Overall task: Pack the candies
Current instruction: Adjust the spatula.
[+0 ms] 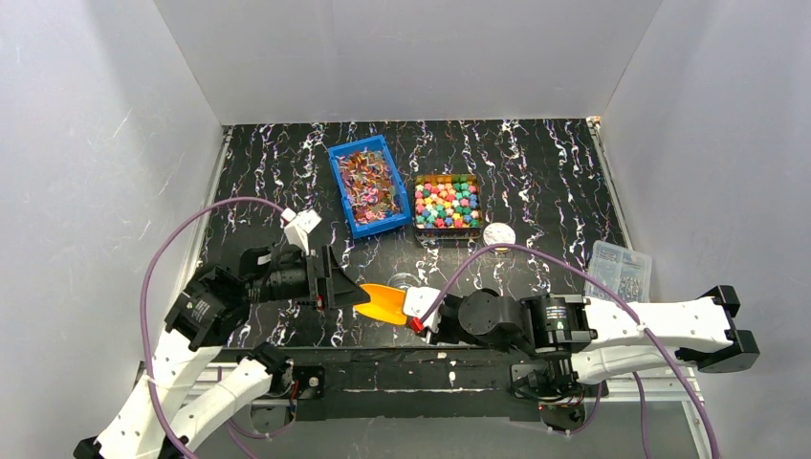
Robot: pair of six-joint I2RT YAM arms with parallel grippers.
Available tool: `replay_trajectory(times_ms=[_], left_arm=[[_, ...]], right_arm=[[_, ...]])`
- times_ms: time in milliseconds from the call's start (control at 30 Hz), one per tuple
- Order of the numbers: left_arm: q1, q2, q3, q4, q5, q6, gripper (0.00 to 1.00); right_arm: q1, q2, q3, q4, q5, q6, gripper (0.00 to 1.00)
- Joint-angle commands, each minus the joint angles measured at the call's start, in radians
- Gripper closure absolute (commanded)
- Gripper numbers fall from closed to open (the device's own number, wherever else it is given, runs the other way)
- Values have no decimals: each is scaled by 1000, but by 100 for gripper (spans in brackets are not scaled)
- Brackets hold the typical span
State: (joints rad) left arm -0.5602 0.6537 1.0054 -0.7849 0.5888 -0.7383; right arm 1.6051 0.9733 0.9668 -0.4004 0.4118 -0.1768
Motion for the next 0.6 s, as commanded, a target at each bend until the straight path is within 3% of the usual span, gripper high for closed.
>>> replay_trajectory(times_ms=[0,33,67,100,333,567], left_arm=[[-2,42,80,-75,-130,107,18],[-1,54,88,-85,-161,123,14],[-2,65,98,-94,-195,138,4],[-1,78,105,-104,-232,150,2],[0,192,149,-101,-431,216,2],[54,333,212,-28,-528,269,2]], right_arm=[[3,0,46,1,134,27,99],[3,2,47,-1,151,32,99],[3,6,50,-3,166,32,99],[3,13,54,-8,181,37,99],[-31,98,132,-91,298,65,99],[-218,164,184,-135,205,105,99]])
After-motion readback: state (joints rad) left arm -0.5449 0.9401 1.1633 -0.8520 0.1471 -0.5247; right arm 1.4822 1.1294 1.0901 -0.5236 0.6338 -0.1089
